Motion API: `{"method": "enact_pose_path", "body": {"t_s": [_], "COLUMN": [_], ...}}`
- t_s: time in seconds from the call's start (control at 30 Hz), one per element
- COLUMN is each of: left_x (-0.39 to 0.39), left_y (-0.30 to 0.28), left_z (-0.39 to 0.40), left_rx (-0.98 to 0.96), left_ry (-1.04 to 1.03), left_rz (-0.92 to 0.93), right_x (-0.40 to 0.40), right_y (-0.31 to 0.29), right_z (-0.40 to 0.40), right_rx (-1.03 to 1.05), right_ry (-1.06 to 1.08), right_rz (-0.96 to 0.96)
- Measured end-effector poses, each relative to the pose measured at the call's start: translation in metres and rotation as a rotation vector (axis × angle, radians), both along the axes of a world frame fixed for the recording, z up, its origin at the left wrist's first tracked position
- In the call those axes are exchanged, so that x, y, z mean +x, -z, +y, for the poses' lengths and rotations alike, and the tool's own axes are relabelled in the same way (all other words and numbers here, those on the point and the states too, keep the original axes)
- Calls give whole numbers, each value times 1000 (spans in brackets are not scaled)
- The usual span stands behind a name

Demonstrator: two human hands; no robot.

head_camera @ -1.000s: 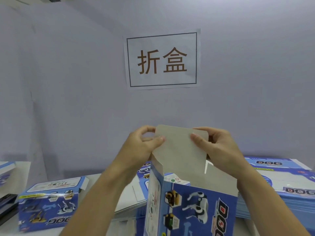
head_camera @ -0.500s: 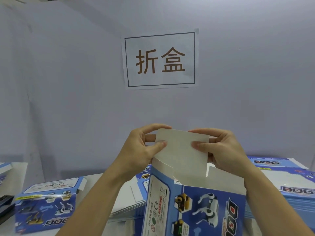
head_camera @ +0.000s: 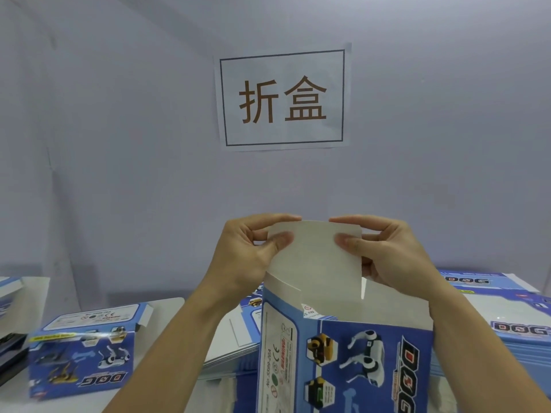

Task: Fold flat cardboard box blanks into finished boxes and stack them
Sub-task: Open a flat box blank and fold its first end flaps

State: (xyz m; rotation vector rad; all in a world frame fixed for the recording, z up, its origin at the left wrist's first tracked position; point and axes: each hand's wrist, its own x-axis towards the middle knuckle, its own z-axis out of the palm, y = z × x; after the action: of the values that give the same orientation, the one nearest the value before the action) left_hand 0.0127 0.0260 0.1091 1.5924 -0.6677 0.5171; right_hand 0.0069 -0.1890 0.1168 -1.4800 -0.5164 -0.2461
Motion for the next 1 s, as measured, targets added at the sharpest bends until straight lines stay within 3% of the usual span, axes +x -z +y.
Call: {"method": "enact_pose_path", "body": {"t_s": [0.17, 0.27, 0.37, 0.47, 0.53, 0.63, 0.7, 0.9, 1.0], "left_x": [-1, -4, -14, -35, -45, -47, -47, -52, -57], "left_y": [-1, -3, 4, 26, 42, 52, 54, 73, 81], "left_z": [5, 10, 14, 10, 1, -4, -4, -10, -14], "left_rx": [94, 159, 102, 189, 221, 92, -16, -222, -233], "left_ry": [-83, -71, 16, -24, -8, -14, -21, 6, 21], "left_rz": [-78, 31, 164, 208, 204, 172, 181, 138, 68], "right_x": [2, 1, 2, 4, 1, -11, -28, -55, -56], "right_y": [-1, 0, 1, -1, -6, -3, 5, 50, 70], "right_z": [3, 6, 5, 0, 1, 1, 4, 30, 39], "right_rx": [-75, -91, 65, 239, 259, 375, 385, -46, 72], "right_ry": [63, 103, 150, 142, 75, -56, 40, 213, 319], "right_rz": [-6, 16, 68, 111, 146, 182, 69, -227, -272]}}
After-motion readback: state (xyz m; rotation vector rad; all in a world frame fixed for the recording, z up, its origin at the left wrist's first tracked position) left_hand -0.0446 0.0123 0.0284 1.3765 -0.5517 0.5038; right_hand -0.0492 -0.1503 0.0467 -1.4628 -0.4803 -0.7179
